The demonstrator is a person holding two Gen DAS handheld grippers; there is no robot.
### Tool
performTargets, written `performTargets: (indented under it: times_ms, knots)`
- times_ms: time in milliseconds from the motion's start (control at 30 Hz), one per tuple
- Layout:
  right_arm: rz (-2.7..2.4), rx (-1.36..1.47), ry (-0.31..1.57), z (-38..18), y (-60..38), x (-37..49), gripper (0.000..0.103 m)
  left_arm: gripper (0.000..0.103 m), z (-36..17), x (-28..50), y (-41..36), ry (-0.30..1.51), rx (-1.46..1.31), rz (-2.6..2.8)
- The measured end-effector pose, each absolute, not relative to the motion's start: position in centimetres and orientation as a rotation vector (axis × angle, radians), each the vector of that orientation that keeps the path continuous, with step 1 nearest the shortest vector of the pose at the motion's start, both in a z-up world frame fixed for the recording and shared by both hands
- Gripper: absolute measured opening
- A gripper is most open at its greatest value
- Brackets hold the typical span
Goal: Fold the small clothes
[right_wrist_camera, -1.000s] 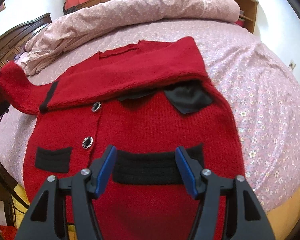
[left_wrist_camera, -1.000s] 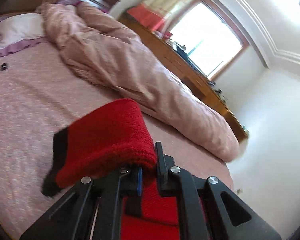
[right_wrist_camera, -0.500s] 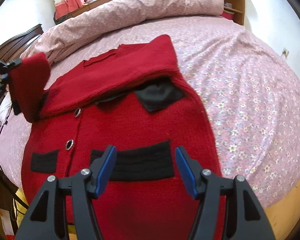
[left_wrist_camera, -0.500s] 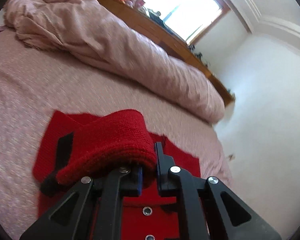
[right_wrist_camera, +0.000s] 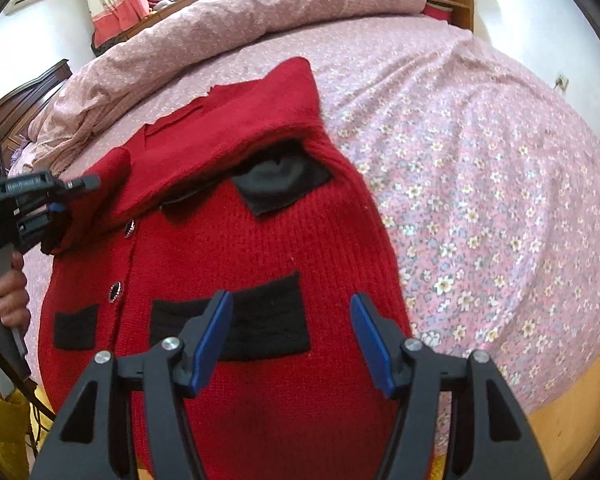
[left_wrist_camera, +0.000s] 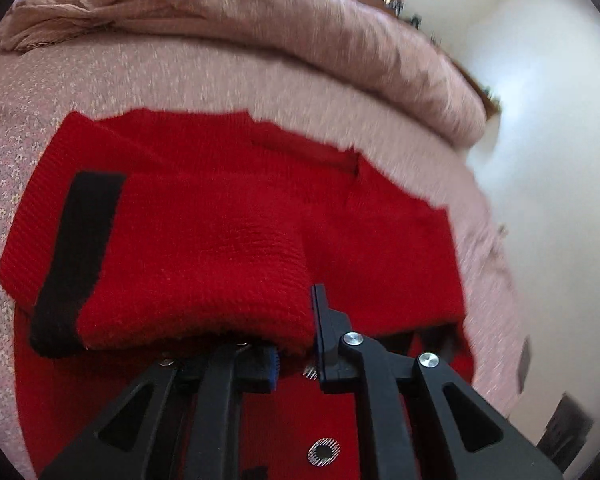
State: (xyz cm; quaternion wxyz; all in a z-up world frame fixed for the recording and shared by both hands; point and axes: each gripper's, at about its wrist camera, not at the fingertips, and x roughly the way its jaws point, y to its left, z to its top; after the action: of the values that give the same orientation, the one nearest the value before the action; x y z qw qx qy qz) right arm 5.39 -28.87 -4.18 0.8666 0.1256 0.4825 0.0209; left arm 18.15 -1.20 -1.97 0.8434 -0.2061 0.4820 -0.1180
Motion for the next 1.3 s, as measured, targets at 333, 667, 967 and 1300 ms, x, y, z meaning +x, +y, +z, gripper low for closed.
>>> performTargets:
  times_ms: [333, 667, 967, 1300]
  knots:
    - [0.073, 0.227, 0.996, -3.0, -27.2, 6.1, 0.065, 0.014, -1.7, 14.8, -0.1, 1.092, -0.378, -0.233]
    - [0.180, 0.148, 0.962, -0.8, -22.2, 7.8, 0.064, 0.016, 0.0, 11.7, 2.8, 1.099, -0.231, -0.069]
    - [0.270, 0.038, 0.961, 0.3, -16.2, 10.0, 0.064, 0.016, -1.1, 10.9, 6.2, 1.125, -0.247, 0.044]
    - [0.350, -0.135, 0.970, 0.3, -8.7, 12.6, 0.064, 0.016, -1.9, 10.9, 9.1, 1.139, -0.294, 0.111]
